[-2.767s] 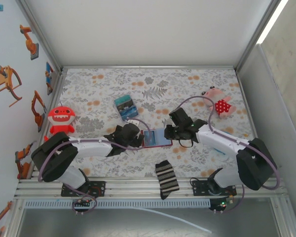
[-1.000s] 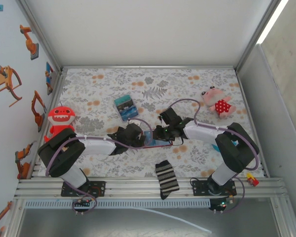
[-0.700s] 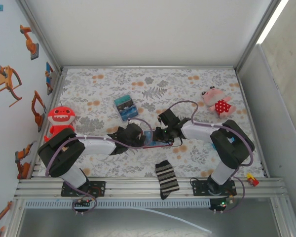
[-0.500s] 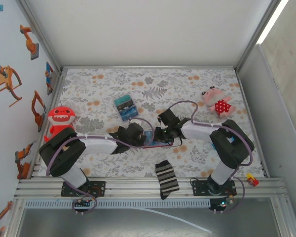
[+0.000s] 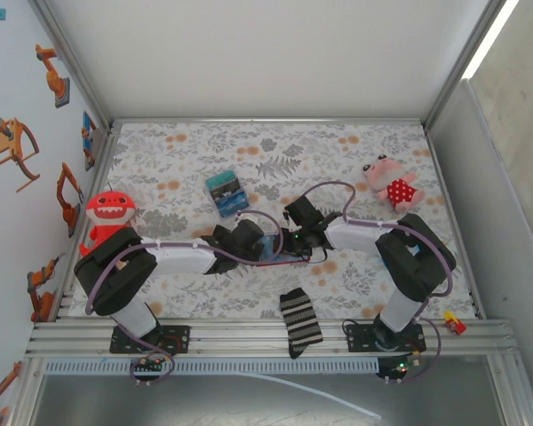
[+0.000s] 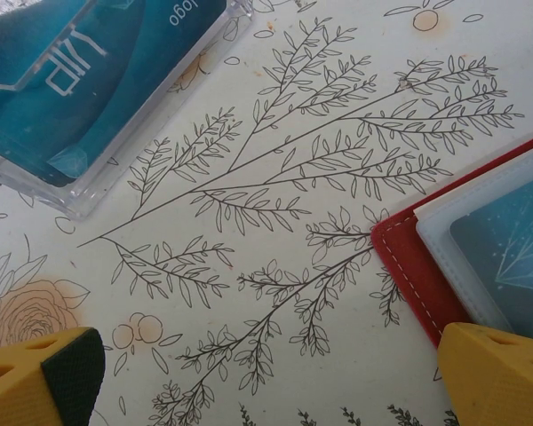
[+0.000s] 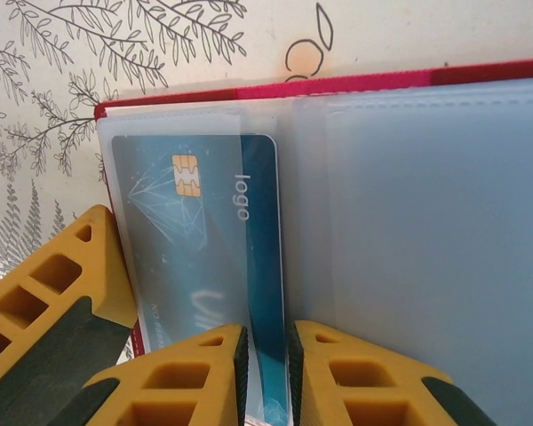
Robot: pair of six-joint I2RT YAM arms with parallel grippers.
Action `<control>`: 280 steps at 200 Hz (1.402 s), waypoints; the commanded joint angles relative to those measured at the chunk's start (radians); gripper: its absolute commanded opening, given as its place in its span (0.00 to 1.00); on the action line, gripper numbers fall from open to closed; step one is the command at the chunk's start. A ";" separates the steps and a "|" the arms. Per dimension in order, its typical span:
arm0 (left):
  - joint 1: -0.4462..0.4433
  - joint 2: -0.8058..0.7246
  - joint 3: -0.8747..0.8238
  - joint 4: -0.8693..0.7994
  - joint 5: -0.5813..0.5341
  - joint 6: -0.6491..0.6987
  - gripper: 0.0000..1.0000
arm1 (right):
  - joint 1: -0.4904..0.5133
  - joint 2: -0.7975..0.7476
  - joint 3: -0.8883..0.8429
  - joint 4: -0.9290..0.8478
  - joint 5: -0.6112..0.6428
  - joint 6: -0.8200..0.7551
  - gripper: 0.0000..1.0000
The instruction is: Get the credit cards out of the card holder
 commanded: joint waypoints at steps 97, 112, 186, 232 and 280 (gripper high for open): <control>-0.014 0.034 0.009 -0.088 -0.006 0.014 0.97 | -0.021 0.013 -0.098 0.222 -0.142 0.088 0.14; -0.014 0.033 0.009 -0.090 -0.006 0.013 0.97 | -0.036 0.001 -0.118 0.255 -0.161 0.098 0.12; -0.013 0.037 0.013 -0.096 -0.011 0.010 0.97 | -0.058 -0.044 -0.160 0.289 -0.171 0.097 0.00; -0.014 0.039 0.012 -0.096 -0.012 0.008 0.97 | -0.059 -0.031 -0.160 0.318 -0.200 0.100 0.12; -0.014 0.040 0.012 -0.090 -0.009 0.010 0.97 | -0.058 0.006 -0.164 0.363 -0.214 0.107 0.14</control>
